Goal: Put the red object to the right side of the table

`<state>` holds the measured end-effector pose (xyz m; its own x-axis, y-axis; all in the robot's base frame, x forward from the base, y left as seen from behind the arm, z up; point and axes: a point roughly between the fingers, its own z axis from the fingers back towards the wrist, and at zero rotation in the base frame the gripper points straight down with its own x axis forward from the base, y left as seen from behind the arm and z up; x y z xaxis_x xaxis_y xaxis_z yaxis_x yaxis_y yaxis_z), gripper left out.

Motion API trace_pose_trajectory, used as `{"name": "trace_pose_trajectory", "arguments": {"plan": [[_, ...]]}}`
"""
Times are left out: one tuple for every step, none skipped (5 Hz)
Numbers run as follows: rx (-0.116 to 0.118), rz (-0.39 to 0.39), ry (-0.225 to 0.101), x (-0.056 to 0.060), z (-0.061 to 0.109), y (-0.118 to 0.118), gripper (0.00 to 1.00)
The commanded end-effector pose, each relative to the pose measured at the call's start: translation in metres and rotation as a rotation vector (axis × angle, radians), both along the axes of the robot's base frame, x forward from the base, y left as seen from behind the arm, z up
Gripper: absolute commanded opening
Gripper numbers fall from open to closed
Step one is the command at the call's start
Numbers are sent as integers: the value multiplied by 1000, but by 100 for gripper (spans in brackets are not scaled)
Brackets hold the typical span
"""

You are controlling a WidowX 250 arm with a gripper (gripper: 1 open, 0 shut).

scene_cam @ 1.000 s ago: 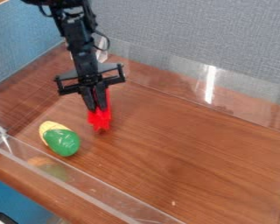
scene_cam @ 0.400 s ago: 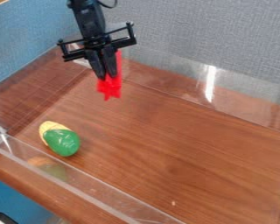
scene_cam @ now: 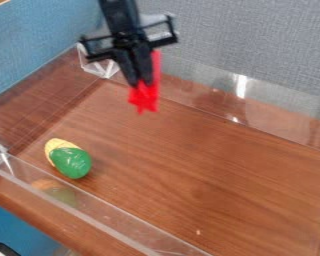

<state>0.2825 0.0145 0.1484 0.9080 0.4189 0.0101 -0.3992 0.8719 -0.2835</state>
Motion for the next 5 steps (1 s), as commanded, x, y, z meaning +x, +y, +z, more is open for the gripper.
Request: {"name": "trace_pose_trajectory", "arguments": {"plan": [[5,-109,-52,-4,11,-42,0],[10,-195,-45,-1,-4,-84,0],[13,-298,-35,-6,-15,-123,0],[27,-361,-16,-10,-37,-150,0],[28,-326,-21,4,-50,-116,0]]}}
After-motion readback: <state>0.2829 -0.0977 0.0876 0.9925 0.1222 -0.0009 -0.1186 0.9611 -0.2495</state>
